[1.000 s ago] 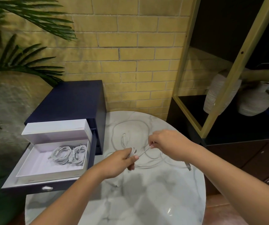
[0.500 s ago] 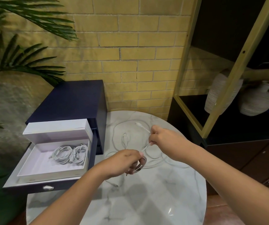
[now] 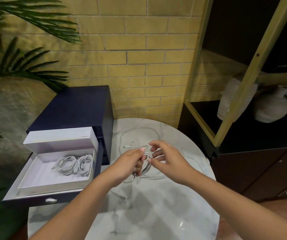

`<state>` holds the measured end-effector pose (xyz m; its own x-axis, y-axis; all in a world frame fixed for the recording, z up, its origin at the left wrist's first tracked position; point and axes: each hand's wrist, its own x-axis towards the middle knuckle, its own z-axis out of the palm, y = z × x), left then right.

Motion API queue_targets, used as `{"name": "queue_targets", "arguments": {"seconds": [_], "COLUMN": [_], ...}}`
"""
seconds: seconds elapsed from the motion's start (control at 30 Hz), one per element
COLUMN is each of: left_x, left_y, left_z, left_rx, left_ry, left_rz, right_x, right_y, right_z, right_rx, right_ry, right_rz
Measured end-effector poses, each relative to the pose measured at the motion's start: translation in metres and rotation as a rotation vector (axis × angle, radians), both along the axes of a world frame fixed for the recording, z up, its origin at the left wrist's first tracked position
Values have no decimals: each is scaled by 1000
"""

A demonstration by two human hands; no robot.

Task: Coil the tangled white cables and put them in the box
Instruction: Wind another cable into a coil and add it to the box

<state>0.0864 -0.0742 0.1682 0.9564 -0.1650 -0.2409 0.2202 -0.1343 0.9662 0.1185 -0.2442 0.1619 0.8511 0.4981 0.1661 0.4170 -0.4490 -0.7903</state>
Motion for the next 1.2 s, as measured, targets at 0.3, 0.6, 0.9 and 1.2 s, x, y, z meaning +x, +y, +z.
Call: {"name": "queue_targets", "arguments": {"seconds": [0.3, 0.6, 0.9, 1.2], "left_x": [-1, 1, 1, 0], "left_y": [0, 1, 4, -3], "left_z": [-1, -8, -14, -10], "left_rx": [22, 255, 335, 283], "left_ry": [23, -140, -238, -209], "left_rz": [14, 186, 148, 183], "right_x": [1, -2, -1, -1], "right_y": [4, 9, 13, 17], "right_z": [1, -3, 2, -4], "right_rx": [-68, 120, 516, -58], "right_ry": [43, 488, 841, -4], "right_rz": [29, 108, 83, -97]}}
